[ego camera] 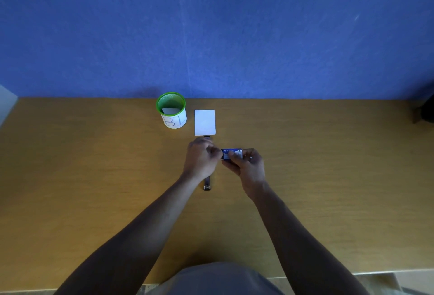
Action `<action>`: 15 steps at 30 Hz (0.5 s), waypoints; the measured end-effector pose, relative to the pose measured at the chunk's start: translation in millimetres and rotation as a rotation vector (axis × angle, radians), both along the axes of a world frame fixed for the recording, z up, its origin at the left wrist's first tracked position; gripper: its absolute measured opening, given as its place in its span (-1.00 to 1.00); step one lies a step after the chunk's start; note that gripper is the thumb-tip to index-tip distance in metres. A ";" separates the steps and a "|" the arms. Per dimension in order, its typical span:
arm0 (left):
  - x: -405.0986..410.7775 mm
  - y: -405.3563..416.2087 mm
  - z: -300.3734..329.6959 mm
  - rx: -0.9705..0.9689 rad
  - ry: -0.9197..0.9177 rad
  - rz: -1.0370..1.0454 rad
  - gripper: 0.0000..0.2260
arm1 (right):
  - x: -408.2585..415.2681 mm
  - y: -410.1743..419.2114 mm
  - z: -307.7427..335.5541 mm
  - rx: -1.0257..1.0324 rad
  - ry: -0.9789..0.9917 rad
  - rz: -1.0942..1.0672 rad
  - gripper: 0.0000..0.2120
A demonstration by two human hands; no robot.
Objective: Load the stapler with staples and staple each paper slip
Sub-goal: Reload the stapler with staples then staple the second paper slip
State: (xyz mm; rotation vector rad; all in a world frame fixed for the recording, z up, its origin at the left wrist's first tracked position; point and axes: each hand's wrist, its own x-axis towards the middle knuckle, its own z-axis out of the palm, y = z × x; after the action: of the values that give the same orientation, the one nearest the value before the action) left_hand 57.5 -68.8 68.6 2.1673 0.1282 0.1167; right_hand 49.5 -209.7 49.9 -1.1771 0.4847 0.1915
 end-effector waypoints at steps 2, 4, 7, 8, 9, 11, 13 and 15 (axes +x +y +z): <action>0.7 0.3 -1.7 -0.053 0.057 0.011 -0.93 | 0.8 0.2 -1.3 0.008 0.005 -0.009 -0.79; 1.8 1.6 -4.6 -0.112 0.099 0.042 -0.94 | 1.7 0.1 -2.5 0.012 0.009 -0.019 -0.79; 3.6 5.8 -7.6 -0.238 0.094 0.132 -0.97 | 1.6 -1.4 -3.2 0.035 0.014 -0.028 -0.80; 3.9 7.6 -7.1 -0.283 0.092 0.163 -0.97 | 1.2 -2.4 -3.0 0.043 0.017 -0.028 -0.81; 4.6 9.7 -6.8 -0.312 0.084 0.187 -0.96 | 0.9 -3.4 -2.9 0.049 0.022 -0.029 -0.81; 5.3 15.3 -7.4 -0.314 0.049 0.211 -0.87 | -0.4 -4.8 -2.4 0.058 0.036 -0.039 -0.81; 5.6 22.2 -10.3 -0.296 0.023 0.222 -0.86 | -1.2 -5.7 -1.9 0.064 0.049 -0.052 -0.79; 5.8 29.2 -15.2 -0.272 0.007 0.242 -0.91 | -1.4 -6.8 -1.6 0.069 0.056 -0.059 -0.79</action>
State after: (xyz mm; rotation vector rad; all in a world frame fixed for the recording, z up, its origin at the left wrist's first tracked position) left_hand 63.3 -39.6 53.4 1.8741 0.3890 0.2173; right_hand 48.1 -216.6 48.2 -1.0912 0.5571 0.1888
